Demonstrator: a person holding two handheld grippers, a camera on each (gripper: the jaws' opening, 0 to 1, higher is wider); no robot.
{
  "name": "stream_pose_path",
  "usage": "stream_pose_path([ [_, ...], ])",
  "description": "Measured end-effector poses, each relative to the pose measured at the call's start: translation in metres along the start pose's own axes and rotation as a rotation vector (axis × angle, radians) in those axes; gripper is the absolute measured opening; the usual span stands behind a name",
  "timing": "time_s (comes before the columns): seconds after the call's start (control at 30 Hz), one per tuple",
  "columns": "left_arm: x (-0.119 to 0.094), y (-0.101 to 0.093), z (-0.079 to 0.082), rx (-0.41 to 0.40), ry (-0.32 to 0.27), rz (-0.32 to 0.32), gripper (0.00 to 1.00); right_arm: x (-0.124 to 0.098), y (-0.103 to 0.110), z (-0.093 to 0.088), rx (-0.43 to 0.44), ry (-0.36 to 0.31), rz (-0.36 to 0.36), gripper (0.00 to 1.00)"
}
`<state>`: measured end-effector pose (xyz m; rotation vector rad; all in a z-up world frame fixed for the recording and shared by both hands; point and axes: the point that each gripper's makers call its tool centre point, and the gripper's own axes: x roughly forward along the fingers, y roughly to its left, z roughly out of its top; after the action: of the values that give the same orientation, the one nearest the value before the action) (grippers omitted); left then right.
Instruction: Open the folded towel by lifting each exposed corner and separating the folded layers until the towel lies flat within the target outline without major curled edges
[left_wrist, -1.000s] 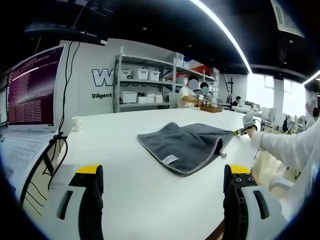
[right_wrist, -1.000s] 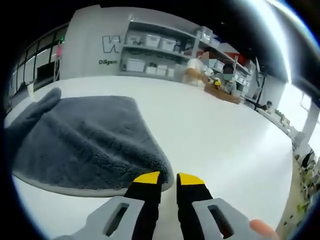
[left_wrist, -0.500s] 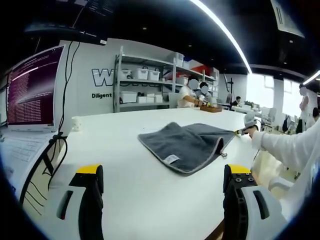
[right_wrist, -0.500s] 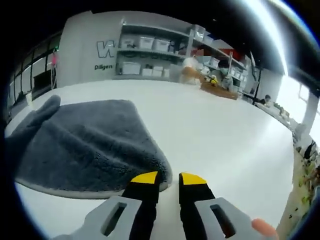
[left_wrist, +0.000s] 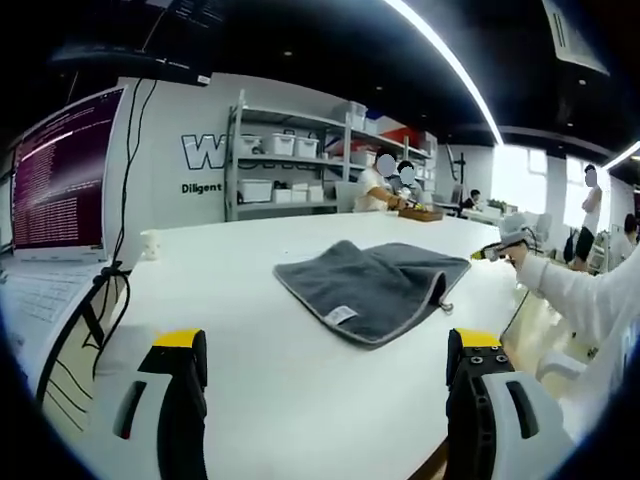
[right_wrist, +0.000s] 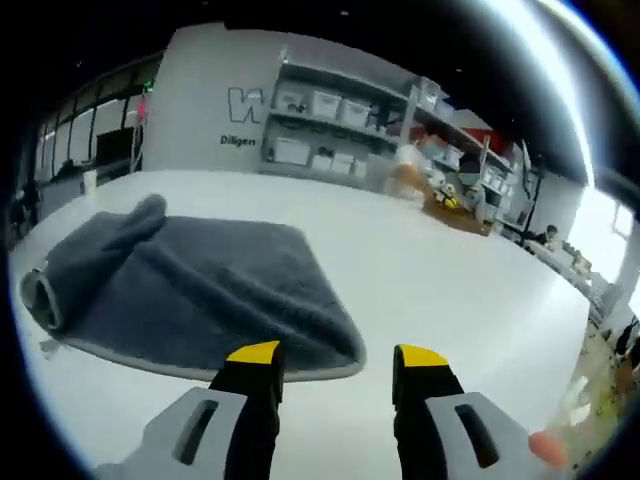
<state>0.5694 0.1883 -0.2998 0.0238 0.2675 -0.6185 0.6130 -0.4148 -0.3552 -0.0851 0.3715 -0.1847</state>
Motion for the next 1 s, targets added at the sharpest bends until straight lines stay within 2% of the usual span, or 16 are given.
stream_pose_path([
  [0.03,0.000,-0.001,0.000,0.002,-0.001,-0.001,0.99,-0.008,0.013,0.007,-0.003,-0.028,0.040,0.40],
  [0.17,0.003,-0.003,0.000,0.009,0.004,-0.004,0.99,-0.037,0.059,0.024,-0.008,-0.072,0.180,0.44],
  [0.23,0.006,-0.005,-0.002,0.011,0.013,-0.009,0.99,-0.052,0.083,0.031,0.002,-0.087,0.255,0.50],
  [0.4,0.010,-0.011,-0.004,0.014,0.027,-0.030,0.99,-0.075,0.124,0.040,-0.007,-0.076,0.332,0.77],
  [0.5,0.009,-0.011,-0.004,0.020,0.027,-0.028,0.99,-0.086,0.145,0.049,-0.034,-0.102,0.379,0.82],
  [0.57,0.010,-0.011,-0.004,0.025,0.030,-0.020,0.99,-0.094,0.158,0.050,-0.067,-0.110,0.403,0.82],
  [0.67,0.011,-0.010,-0.006,0.029,0.039,-0.009,0.99,-0.102,0.170,0.052,-0.075,-0.121,0.427,0.87],
  [0.77,0.013,-0.010,-0.008,0.037,0.050,0.001,0.99,-0.111,0.184,0.043,-0.080,-0.084,0.486,0.91],
  [0.9,0.016,-0.011,-0.011,0.048,0.065,0.018,0.99,-0.119,0.183,0.029,-0.072,-0.047,0.491,0.97],
  [1.0,0.022,-0.013,-0.016,0.055,0.079,0.017,0.99,-0.124,0.173,0.025,-0.037,-0.054,0.464,0.99],
])
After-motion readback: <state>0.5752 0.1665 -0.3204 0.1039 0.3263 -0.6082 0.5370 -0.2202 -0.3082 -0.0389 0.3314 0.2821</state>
